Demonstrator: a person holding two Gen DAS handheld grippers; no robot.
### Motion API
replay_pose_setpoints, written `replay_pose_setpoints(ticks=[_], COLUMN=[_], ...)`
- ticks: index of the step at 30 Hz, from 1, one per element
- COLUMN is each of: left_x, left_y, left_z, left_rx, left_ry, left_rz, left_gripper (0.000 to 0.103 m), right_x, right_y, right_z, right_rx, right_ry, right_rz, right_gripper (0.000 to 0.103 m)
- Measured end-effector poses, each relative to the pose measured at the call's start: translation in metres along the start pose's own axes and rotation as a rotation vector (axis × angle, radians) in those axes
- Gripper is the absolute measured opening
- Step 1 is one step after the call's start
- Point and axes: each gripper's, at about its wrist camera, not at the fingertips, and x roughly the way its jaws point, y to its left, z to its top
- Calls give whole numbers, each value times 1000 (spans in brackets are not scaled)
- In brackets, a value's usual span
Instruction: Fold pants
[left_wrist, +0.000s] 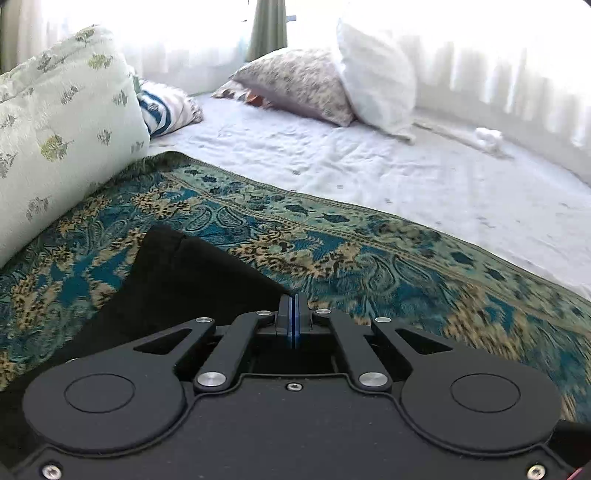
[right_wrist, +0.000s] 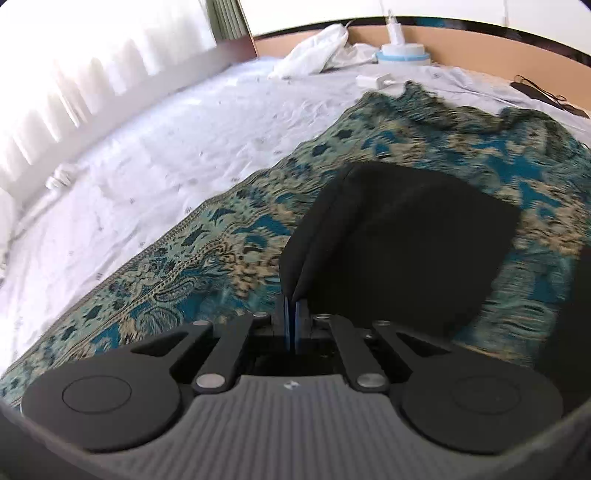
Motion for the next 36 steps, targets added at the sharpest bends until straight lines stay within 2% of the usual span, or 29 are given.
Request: replay_pose_setpoints(ticks=[5,9,11,13,14,16,18,21,24,28,30,31,32,33,34,36], left_x=[-50,-88,-99,-108,-109,-109,-107,-106,-105,-101,-100,-99,-99,-100,-102,-108], left_y=[41,80,91,99,100,101,99,94,94,93,91,90,89,89,90,91], left_z=[-33,-71,-88,-101,-104,-106,-106,-104,-100,-95,-94,-94,-93,-92,-91,-90], left_rx=[14,33,61,84,89,79,63,70,72,74,76,79,81,81,79,84], left_ry=[-32,-55,-58,-54,-52,-42,-37,-47,-46,-44,-45,-46,-49,-51,-57,-78], left_rz=[-62,-73,-71,-76,-77,-72,-68,-55,-56,-52,-47,-44,-42,-46,-54,-60], left_gripper=[1,1,1,1,1,1,1,1,1,1,1,1,1,1,1,1], right_x=[-52,-89,-100,-105,-106,-106,-104,-92,-64,-20,5,17,25,23,15,-5], right_y=[-67,-123,-150,-166,-169,-166,-151,-116,-79,-40,-27,-28,-31,-38,-46,-64], right_z=[-24,-50,-63,-72,-75,-76,-74,-67,-54,-40,-34,-33,-30,-28,-25,-22], right_rx=[56,81,93,79,75,55,9,-81,-130,-194,-244,-252,-235,-193,-138,-51], right_ry=[-15,-71,-72,-68,-70,-82,-106,-129,-130,-149,-134,-110,-90,-110,-131,-178], right_rz=[73,5,22,68,96,139,163,144,93,-39,-126,-176,-219,-249,-253,-182], right_gripper=[3,2,3,9,15,29,66,74,76,79,78,70,38,9,8,6])
